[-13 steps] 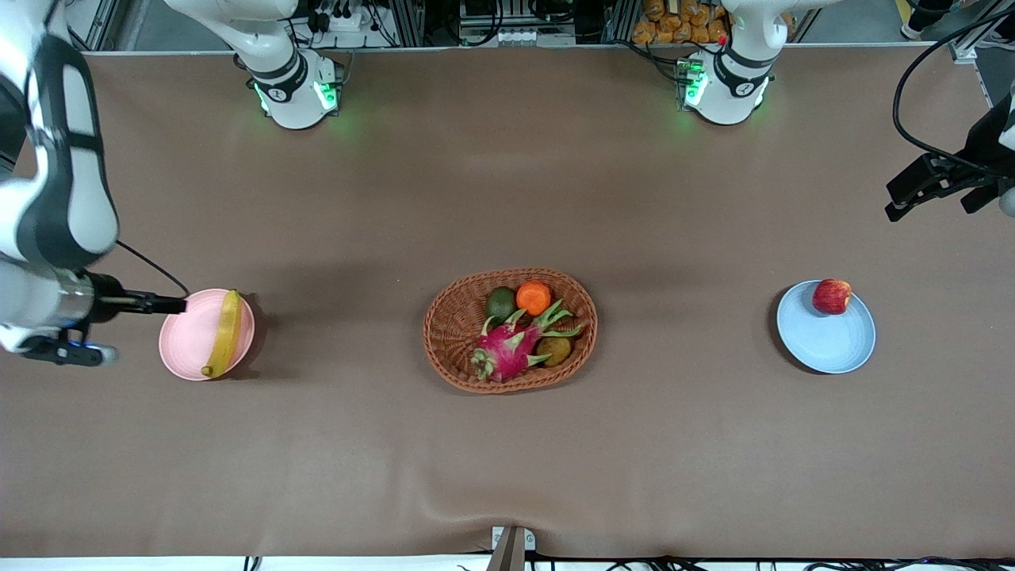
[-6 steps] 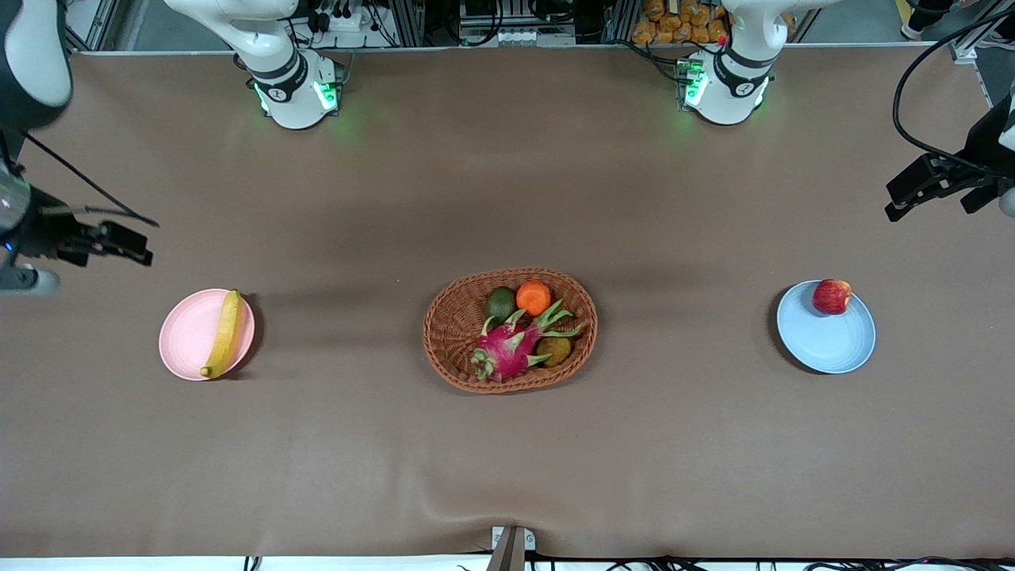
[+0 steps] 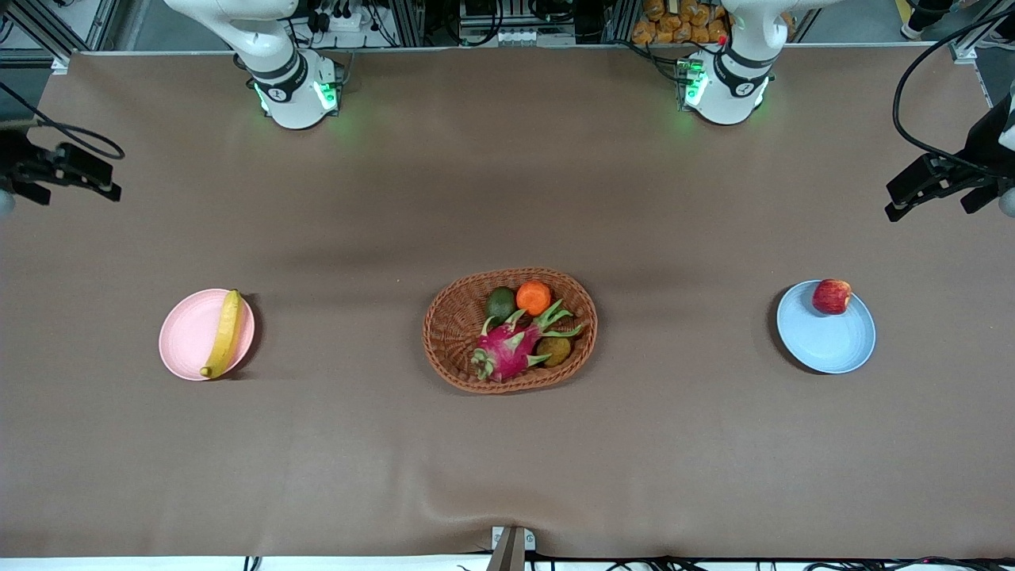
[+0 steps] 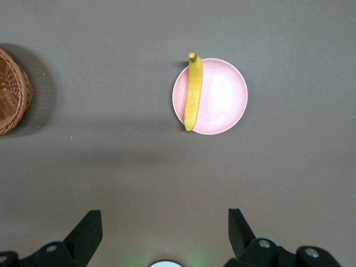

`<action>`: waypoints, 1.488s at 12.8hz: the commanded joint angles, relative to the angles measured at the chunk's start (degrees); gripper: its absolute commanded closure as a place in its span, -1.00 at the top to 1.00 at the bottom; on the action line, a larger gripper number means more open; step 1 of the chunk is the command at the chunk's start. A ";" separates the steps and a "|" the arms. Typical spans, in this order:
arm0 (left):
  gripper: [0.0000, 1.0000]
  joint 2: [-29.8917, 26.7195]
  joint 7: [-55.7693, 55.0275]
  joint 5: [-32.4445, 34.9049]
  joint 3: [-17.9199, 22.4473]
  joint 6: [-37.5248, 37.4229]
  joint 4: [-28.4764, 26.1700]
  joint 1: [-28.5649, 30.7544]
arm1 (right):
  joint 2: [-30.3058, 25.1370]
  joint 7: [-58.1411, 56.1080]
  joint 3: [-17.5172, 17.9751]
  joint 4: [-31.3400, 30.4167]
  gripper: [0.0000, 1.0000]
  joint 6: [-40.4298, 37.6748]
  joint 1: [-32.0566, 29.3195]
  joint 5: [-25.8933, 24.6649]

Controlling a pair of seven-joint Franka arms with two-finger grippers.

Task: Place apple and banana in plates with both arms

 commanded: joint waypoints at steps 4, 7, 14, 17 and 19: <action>1.00 -0.33 1.40 -1.39 -0.01 -0.47 0.03 0.37 | -0.82 8.56 -1.96 1.34 1.00 -2.81 -0.14 5.23; 1.00 -0.41 3.86 -1.39 -0.10 -0.47 0.03 0.20 | -0.38 5.63 -3.47 1.42 1.00 -0.79 0.73 4.92; 1.00 -0.50 4.30 -3.93 -0.19 -0.64 0.03 0.02 | -0.29 2.96 -3.47 0.90 1.00 0.62 1.44 2.53; 1.00 -0.50 6.06 -3.85 -0.19 -0.82 0.20 0.02 | -0.29 2.88 -3.47 0.72 1.00 0.36 1.35 2.53; 1.00 -0.41 5.88 -3.85 -0.19 -2.13 0.99 -0.15 | -0.29 2.88 -3.38 0.72 1.00 0.36 1.35 2.53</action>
